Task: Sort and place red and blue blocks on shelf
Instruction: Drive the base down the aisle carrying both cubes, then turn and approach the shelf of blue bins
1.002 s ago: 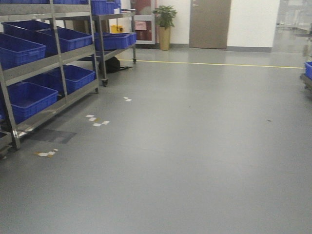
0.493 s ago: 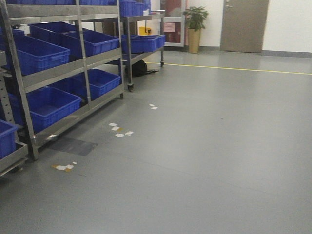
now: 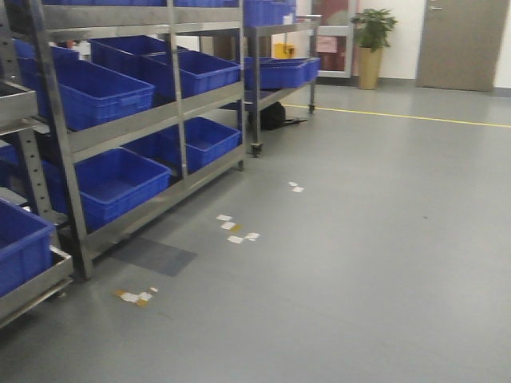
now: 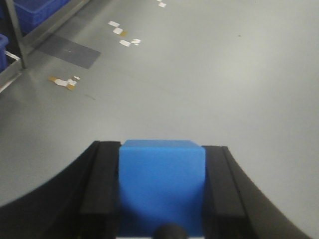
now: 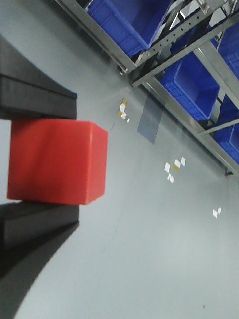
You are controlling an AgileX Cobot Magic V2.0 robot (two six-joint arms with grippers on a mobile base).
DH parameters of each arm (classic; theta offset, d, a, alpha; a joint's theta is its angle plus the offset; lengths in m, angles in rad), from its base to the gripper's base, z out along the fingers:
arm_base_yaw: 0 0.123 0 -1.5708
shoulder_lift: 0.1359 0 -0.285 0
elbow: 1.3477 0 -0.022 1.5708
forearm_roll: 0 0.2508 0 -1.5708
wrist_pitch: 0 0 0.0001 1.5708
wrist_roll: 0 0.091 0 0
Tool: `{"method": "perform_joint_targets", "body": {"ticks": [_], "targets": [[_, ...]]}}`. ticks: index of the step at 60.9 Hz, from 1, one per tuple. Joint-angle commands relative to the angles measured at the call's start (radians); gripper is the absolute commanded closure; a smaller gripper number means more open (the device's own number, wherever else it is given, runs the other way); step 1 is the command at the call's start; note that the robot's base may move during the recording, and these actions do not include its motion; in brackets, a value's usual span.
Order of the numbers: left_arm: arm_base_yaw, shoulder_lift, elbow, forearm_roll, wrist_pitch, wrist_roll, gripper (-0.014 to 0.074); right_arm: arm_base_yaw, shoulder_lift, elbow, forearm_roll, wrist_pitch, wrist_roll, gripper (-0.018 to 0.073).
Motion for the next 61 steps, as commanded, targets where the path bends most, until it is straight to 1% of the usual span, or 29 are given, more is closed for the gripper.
{"method": "perform_joint_targets", "body": {"ticks": [1, 61], "targets": [[0.003, -0.002, -0.03, -0.004, -0.082, -0.003, 0.0471, -0.005, -0.002, -0.028, -0.002, -0.089, -0.002, 0.0496], [0.003, -0.002, -0.03, -0.004, -0.082, -0.003, 0.0471, -0.005, -0.002, -0.028, -0.002, -0.09, -0.002, 0.0496]]}}
